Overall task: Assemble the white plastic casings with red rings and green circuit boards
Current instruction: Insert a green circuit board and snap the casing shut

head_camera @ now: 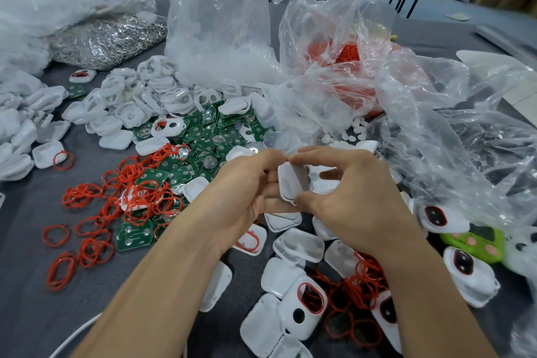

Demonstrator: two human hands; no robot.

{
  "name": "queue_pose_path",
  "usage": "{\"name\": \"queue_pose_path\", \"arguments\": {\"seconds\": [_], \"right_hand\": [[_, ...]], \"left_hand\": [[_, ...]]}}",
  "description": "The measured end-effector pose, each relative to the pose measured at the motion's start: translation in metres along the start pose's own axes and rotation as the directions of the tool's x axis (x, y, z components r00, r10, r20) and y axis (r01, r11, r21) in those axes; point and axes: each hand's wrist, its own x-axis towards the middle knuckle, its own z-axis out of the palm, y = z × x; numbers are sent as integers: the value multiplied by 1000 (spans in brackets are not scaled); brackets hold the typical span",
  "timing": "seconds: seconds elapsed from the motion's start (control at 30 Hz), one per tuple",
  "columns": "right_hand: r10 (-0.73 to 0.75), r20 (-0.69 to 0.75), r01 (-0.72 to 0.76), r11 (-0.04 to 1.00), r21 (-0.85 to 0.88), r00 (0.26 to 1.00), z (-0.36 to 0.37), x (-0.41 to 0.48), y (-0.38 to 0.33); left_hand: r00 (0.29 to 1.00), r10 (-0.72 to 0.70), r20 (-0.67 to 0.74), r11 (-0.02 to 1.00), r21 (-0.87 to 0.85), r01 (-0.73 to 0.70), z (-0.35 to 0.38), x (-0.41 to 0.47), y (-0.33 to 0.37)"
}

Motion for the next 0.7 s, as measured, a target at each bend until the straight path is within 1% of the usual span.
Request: {"name": "queue_pose_path", "arguments": {"seconds": [0.13,0.2,0.27,0.33,0.4,0.43,0.47,0.5,0.57,0.6,0.7], "right_hand": [[-35,-25,36,999,21,999,4,0,-2],[-36,-40,36,999,0,999,6,0,-2],[-22,-26,23,999,36,999,7,0,0],[85,-22,-78,973,218,996,5,3,4],[235,-54,-190,884,426,971,1,6,10],[305,-57,-241,842,483,951,0,7,12],[349,-24,-288,809,512,937,-1,8,13],[365,44,-332,782,528,930,-1,9,11],[335,171,-373,757,537,926,4,7,6],[315,198,-371,750,547,928,7,6,4],[303,192,-355,707,612,934,11,6,-2]], "left_hand": [[998,56,-7,994,89,-55,-1,0,-3],[998,68,7,993,97,-69,-2,-1,-2],[997,71,24,995,72,-73,-2,-3,1],[997,70,32,997,26,-70,-2,-3,2],[997,75,20,997,5,-75,-3,-4,3],[997,77,14,997,4,-78,-3,-3,4],[997,79,16,997,1,-79,-4,-3,4],[996,81,25,997,-5,-80,-3,-4,3],[996,82,46,997,-17,-81,-3,-5,3],[995,84,57,996,-19,-83,-4,-5,3],[991,92,101,995,-35,-89,-6,-5,5]]}}
